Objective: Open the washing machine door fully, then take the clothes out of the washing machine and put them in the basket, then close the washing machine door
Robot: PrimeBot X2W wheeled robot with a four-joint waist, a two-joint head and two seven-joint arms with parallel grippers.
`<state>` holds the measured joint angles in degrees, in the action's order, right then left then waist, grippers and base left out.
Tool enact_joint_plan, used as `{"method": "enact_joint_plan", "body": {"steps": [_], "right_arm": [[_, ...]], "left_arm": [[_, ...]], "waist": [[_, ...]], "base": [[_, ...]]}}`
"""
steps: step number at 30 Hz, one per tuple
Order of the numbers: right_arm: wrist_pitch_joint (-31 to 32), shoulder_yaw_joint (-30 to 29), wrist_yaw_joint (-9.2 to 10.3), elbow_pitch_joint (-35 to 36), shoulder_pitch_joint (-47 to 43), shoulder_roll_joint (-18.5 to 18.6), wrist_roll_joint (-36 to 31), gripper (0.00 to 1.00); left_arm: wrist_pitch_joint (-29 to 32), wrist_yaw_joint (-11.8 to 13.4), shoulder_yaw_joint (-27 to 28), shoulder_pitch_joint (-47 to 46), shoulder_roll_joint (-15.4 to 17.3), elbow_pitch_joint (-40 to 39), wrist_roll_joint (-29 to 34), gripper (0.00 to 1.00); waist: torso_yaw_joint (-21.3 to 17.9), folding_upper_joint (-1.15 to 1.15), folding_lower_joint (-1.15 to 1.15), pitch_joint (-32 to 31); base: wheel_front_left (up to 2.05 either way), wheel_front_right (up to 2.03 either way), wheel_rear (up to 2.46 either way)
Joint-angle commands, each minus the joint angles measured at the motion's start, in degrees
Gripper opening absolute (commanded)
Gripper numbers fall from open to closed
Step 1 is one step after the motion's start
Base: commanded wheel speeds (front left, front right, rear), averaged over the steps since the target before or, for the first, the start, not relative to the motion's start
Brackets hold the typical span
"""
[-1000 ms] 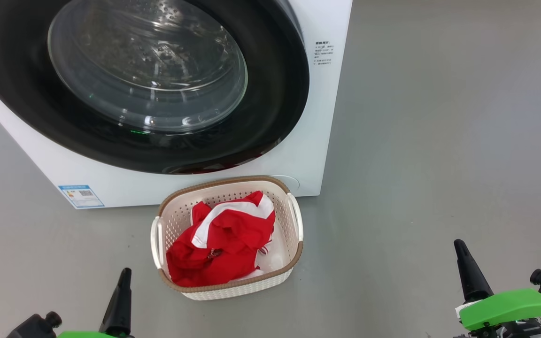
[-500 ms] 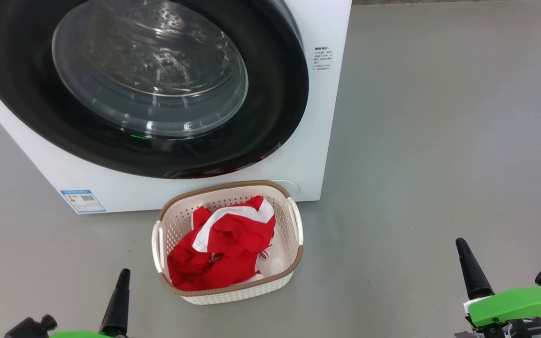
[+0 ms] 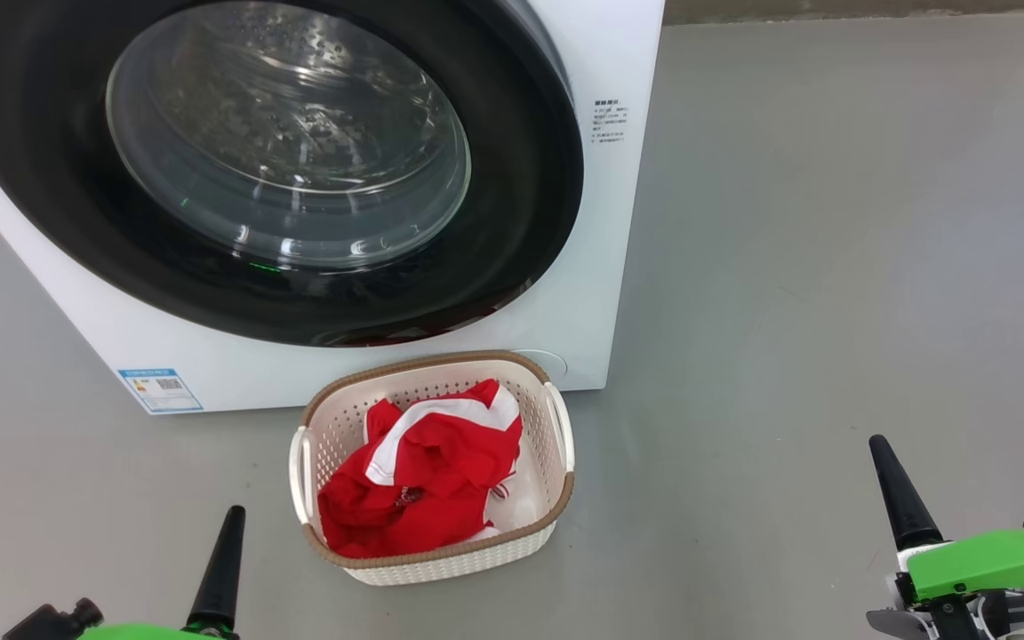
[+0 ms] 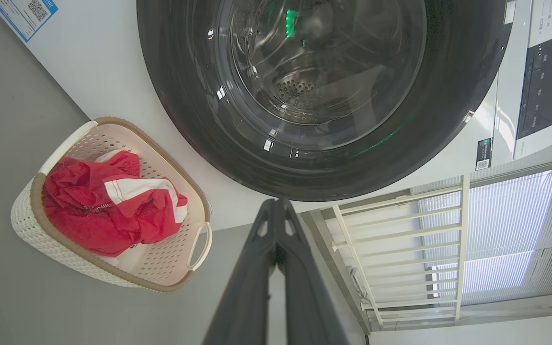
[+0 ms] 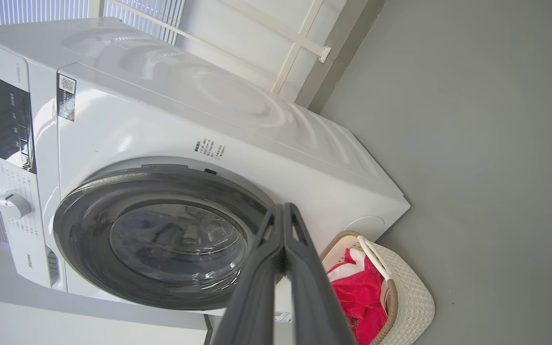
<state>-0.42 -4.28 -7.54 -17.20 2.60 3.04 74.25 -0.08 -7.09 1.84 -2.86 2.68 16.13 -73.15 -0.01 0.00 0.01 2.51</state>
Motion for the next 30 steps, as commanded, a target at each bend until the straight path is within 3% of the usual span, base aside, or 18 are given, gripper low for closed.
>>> {"method": "enact_joint_plan", "body": {"steps": [1, 30], "right_arm": [[0.47, 0.63, 0.04, 1.81, 2.2, 0.8, 1.57, 0.0], [5.48, -0.81, 0.05, 3.15, 3.38, 0.81, 17.83, 0.0]], "left_arm": [[0.36, -0.3, 1.75, -2.46, 1.0, -1.67, -1.64, 0.0], [5.24, -0.39, 3.35, -3.17, 1.08, -2.09, -18.76, 0.0]], "waist": [[0.0, 0.0, 0.0, -0.12], [0.01, 0.0, 0.0, -2.18]], "base": [[0.0, 0.0, 0.0], [0.0, 0.0, 0.0]]}}
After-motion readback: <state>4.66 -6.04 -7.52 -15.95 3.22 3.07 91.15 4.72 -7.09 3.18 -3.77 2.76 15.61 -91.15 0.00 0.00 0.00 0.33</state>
